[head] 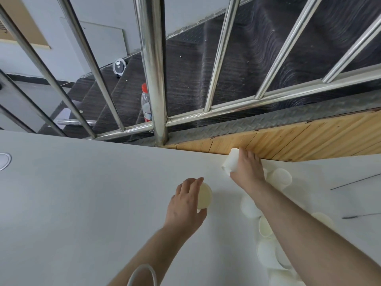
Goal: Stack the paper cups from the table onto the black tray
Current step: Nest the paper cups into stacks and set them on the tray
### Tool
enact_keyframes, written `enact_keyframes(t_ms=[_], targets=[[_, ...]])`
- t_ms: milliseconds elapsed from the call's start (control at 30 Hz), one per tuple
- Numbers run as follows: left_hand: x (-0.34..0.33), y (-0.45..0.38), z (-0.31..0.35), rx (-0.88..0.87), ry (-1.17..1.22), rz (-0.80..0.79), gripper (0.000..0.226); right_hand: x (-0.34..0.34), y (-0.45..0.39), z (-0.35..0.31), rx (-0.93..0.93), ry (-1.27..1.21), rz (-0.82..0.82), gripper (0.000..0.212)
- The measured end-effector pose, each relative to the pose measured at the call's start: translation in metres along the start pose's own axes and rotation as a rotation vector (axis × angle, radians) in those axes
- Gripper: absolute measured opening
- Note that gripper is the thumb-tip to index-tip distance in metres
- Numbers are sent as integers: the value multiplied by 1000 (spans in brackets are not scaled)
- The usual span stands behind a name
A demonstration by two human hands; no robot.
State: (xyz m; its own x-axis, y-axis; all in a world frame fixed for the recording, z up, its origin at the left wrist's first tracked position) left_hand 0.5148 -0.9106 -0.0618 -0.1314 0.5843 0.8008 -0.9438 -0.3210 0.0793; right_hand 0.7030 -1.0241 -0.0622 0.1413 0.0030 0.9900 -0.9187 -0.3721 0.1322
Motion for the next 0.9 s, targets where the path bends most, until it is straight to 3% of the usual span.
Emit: enact_keyframes(t_ms=[333,567,900], targets=[[2,13,-13,52,4,6,75,4,59,-22,295,-173,-65,84],[9,30,-16,79,-18,5,76,-19,106,-16,406,-160,87,89],[5,39,-9,50,-39,-30,77,-16,130,-22,448,-150,73,64]])
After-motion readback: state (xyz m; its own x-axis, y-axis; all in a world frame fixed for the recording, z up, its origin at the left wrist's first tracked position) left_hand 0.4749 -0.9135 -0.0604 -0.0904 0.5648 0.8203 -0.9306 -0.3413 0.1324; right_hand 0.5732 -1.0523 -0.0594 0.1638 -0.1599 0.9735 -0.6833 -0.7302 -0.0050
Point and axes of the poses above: each hand's wrist, its own y-axis away from the middle knuckle, its own x-axis out of the back of the hand, z = x × y, the point moved 3 cm from there along -y, towards the middle knuckle, and after that the axes turned 1 degree about -z, right-handed, at the moved point
